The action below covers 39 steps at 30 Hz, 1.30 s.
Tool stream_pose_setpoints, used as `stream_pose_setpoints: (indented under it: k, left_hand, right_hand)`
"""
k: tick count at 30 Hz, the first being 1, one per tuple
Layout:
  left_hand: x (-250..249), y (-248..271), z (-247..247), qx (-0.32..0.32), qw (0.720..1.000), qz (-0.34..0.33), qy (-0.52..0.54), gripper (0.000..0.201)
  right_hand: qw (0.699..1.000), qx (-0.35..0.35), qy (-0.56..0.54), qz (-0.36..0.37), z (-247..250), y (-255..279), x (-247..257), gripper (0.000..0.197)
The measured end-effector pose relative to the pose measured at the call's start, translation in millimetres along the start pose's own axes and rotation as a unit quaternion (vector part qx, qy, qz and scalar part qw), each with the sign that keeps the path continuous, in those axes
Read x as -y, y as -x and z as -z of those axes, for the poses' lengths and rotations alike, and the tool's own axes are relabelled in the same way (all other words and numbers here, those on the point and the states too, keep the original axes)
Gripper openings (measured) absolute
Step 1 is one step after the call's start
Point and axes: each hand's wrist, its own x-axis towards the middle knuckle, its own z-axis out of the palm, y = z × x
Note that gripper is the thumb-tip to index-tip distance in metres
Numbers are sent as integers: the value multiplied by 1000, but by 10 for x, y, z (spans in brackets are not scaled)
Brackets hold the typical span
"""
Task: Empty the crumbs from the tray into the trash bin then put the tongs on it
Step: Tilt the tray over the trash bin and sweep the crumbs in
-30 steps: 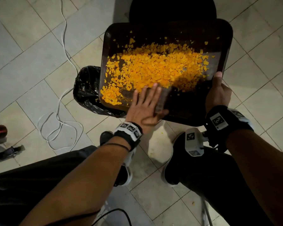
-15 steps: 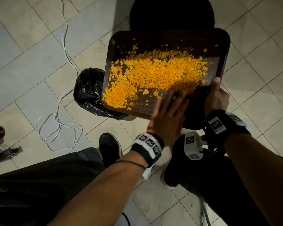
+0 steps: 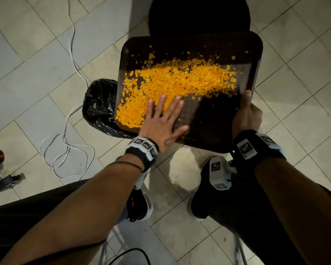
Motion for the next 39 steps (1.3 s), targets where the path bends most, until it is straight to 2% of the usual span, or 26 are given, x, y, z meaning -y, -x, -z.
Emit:
stream_pose_setpoints:
  k: [2, 5, 7, 10, 13, 16, 20, 23, 25, 27, 29, 31, 34, 36, 39]
  left_hand:
    - [183, 91, -82, 15, 999, 26, 13, 76]
    - [168, 166, -56, -6, 999, 30, 44, 72]
    - [-78, 180, 19, -38, 997, -17, 67, 69]
    - [-632, 195, 50, -72, 986, -127, 86, 65]
    - [-994, 185, -15, -58, 980, -175, 75, 60]
    - [-900, 178, -57, -44, 985, -134, 104, 68]
    - [-346, 265, -211, 15, 997, -26, 73, 81]
    - [100, 362, -353, 68, 996, 45, 42, 82]
    - [232, 421, -358, 73, 993, 75, 62, 80]
    - [176, 461, -295, 37, 996, 49, 57, 71]
    - [-43, 440, -172, -18, 998, -36, 47, 65]
    - [-348, 333, -34, -55, 989, -130, 50, 69]
    - [-777, 16, 144, -79, 974, -210, 25, 66]
    - [-942, -200, 266, -85, 974, -206, 27, 67]
    - [-953, -428, 422, -81, 988, -129, -5, 75]
  right_hand:
    - [1000, 2, 0, -5, -9, 14, -10, 62]
    - [1000, 8, 5, -2, -5, 43, -3, 61]
    - [1000, 9, 5, -4, -9, 61, 9, 60]
    - [1000, 6, 3, -10, -30, 96, 7, 60]
    - [1000, 2, -20, -14, -43, 108, -31, 60]
    - [1000, 7, -26, -14, -31, 108, -22, 58]
    - [1000, 12, -17, -8, -29, 83, -12, 60]
    - [1000, 12, -12, -8, -43, 85, -31, 61]
    - [1000, 12, -14, -6, -46, 95, -39, 60]
    - [1000, 20, -19, -9, -47, 116, -23, 61]
    - [999, 25, -29, -21, -42, 133, 5, 62]
    - [998, 23, -36, -35, -26, 160, 46, 63]
    - [997, 29, -53, -52, -8, 174, 66, 68]
    - [996, 27, -59, -62, 6, 178, 67, 69]
    - [998, 18, -47, -44, 0, 167, 48, 70]
